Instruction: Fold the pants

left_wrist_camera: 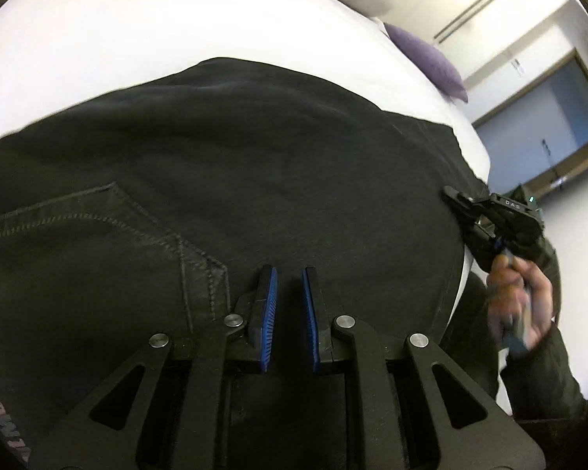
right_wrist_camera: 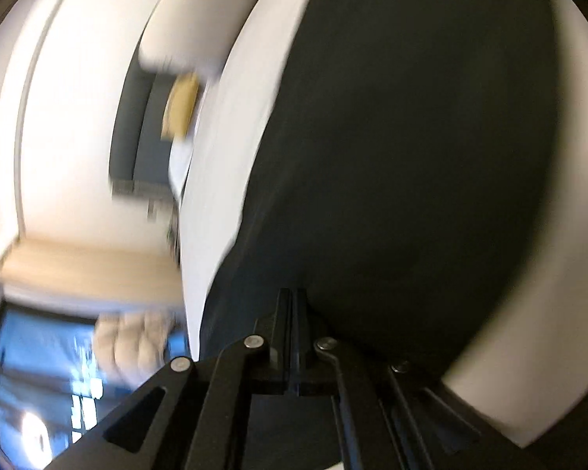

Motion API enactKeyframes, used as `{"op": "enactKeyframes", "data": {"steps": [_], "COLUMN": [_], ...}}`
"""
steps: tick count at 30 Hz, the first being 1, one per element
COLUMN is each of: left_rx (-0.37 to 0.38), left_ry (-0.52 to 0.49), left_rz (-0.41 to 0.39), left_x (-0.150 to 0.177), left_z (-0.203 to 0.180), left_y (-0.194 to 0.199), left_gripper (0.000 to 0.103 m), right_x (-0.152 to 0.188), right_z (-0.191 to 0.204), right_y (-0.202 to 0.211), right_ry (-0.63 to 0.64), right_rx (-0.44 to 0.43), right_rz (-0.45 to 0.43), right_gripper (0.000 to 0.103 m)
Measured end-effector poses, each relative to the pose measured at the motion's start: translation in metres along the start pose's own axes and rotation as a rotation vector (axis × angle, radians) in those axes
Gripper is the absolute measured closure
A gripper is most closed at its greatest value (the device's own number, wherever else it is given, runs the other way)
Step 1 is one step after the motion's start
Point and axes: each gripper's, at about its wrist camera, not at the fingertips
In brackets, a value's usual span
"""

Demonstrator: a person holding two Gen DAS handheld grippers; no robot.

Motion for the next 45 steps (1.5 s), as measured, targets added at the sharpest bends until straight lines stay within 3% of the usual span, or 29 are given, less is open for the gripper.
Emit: {"op": "enactKeyframes", "data": {"steps": [5,6,7,9,12,16,20,24,28,32,35,41,45], "left_rx": [-0.012,-0.014,-0.015,-0.016,-0.02,-0.017,-0.01,-0.017,-0.019,-0.02,-0.019,-0.021,-0.021], "left_ry": [0.006,0.008,0.011,0.02,0.031,0.042,0.054,0.048,0.045,0.045,0.046,0.039,0.039], "left_rz": [-0.01,-0.009,-0.009,-0.012,-0.015,-0.016,-0.017,-0.019,-0.018,-0.019,-0.019,-0.02,-0.02], "left_x": [0.007,0.006,0.006,0.003,0.005,0.006,0.005,0.005,0.005,0.005,0.006,0.007,0.007], "left_z": [0.005,0.008,0.011,-0.001,-0.003,0.001,0.008,0.008,0.006,0.006,0.006,0.006,0.005], "left_y": [0.0,0.003,0.005,-0.011,-0.013,-0.009,-0.007,-0.006,-0.006,-0.006,-0.005,-0.006,-0.006], "left_gripper": [0.089,0.089,0.089,0.089,0.089,0.089,0.089,0.089,0.089,0.089,0.089,0.089,0.089], "right_x": [-0.076,-0.087,-0.089,-0.082,-0.07,-0.059,-0.058,-0.061,-0.067,-0.077,-0.085,-0.102,-0.106], "right_z": [-0.036,-0.039,-0.039,-0.031,-0.033,-0.059,-0.052,-0.067,-0.062,-0.06,-0.069,-0.062,-0.061], "right_y": [0.081,0.105,0.121,0.153,0.162,0.148,0.121,0.125,0.121,0.097,0.087,0.076,0.071], "right_ry": [-0.074,-0.098,-0.106,-0.079,-0.047,-0.119,-0.182,-0.239,-0.241,-0.259,-0.303,-0.279,-0.261], "right_rx": [0.138,0.138,0.139,0.15,0.099,0.04,0.006,-0.061,-0.144,-0.164,-0.194,-0.189,-0.169], "right_rz": [-0.274,-0.325,-0.353,-0.421,-0.367,-0.301,-0.292,-0.304,-0.285,-0.265,-0.264,-0.249,-0.239], "right_gripper": [0.103,0.094,0.066,0.039,0.039,0.04,0.041,0.042,0.06,0.061,0.071,0.077,0.089]}}
Point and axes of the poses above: each gripper's, at about its wrist camera, not at the fingertips, and y roughly against the way its jaws point, z to its left, x to its underside
